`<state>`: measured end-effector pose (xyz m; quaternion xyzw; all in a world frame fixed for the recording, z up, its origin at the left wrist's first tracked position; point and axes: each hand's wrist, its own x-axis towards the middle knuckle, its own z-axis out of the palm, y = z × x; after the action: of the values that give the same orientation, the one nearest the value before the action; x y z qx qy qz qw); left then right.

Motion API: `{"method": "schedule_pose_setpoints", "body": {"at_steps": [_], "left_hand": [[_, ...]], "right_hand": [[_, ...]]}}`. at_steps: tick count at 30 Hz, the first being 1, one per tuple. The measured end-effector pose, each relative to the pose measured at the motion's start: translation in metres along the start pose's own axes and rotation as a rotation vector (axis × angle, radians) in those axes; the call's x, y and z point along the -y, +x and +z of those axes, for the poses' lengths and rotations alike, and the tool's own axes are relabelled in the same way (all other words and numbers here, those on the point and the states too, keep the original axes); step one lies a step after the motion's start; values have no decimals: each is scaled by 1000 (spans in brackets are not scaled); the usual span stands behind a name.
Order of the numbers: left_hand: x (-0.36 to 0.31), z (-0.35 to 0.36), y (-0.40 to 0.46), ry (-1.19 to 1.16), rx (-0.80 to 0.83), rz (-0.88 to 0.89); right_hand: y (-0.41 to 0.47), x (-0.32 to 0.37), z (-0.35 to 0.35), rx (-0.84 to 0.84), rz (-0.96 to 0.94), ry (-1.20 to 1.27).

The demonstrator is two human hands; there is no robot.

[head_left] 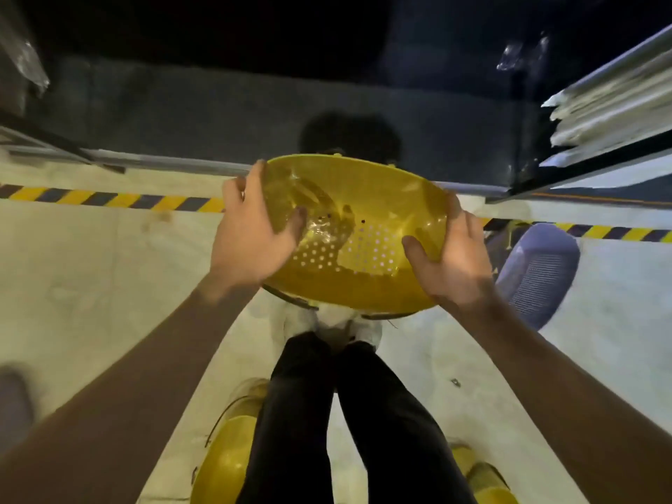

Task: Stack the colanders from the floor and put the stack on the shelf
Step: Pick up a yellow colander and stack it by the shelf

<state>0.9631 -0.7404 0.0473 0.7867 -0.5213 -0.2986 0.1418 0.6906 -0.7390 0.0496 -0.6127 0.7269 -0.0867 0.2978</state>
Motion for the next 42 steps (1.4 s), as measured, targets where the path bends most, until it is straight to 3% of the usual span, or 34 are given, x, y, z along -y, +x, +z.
{"method": "schedule_pose_setpoints", "body": {"at_steps": [10, 14, 20, 24, 26, 28, 33, 37, 42], "left_hand": [[142, 189, 107, -12, 11, -24], [159, 223, 146, 4, -3, 19], [157, 250, 176, 34, 129, -5], [145, 234, 169, 82, 211, -101], [133, 213, 159, 167, 221, -101], [113, 185, 140, 241, 188, -18], [39, 105, 71, 348, 76, 221], [-28, 37, 8, 353, 9, 380], [-101, -57, -56, 327, -3, 426]], "right_hand": [[129, -95, 204, -15, -193, -1], [160, -114, 242, -31, -229, -21], [184, -144, 254, 111, -159, 69], [188, -130, 233, 205, -153, 19], [182, -114, 213, 149, -163, -83], [165, -93, 185, -7, -185, -92], [96, -42, 100, -96, -202, -90], [34, 1, 24, -334, -327, -121], [-26, 60, -85, -166, -268, -82]]}}
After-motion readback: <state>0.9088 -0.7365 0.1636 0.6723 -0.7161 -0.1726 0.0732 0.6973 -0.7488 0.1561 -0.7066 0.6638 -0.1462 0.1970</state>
